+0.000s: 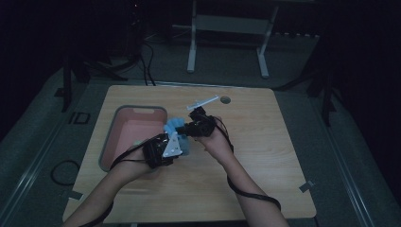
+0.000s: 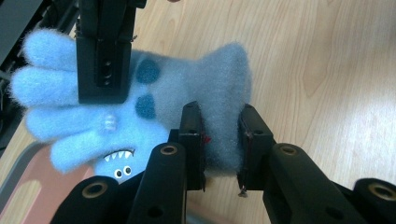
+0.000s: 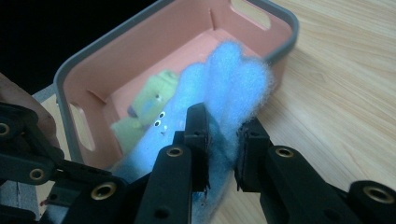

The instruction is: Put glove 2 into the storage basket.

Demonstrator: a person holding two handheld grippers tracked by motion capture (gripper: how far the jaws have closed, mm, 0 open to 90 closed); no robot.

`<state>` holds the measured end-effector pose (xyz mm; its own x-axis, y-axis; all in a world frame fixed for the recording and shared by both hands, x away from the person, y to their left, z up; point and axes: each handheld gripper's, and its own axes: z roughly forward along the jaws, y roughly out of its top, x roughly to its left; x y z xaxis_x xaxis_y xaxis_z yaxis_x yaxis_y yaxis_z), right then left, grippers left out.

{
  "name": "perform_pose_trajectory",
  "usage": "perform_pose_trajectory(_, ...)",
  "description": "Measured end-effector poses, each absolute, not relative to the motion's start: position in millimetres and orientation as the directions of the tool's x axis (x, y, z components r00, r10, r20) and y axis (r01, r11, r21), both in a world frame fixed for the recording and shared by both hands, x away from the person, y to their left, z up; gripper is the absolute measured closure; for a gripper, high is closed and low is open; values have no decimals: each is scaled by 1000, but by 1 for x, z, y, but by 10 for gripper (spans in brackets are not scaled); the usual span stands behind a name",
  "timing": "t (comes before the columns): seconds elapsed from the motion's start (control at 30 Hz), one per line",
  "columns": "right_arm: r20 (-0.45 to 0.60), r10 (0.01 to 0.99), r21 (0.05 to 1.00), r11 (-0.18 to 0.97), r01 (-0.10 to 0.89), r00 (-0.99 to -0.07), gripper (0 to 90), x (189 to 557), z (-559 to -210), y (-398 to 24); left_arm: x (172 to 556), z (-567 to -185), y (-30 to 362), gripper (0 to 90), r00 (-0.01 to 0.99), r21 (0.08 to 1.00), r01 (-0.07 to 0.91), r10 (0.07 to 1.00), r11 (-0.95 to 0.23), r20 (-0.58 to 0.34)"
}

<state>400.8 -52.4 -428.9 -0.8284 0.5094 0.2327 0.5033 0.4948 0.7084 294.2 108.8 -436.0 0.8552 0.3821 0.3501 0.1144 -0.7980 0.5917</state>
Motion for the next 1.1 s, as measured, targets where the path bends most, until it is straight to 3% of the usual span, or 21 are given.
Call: perform_pose_trajectory(1.1,240,413,705,548,450,-879,780,394,-437,58,279,-445,199,756,815,557,257,487,-790,314)
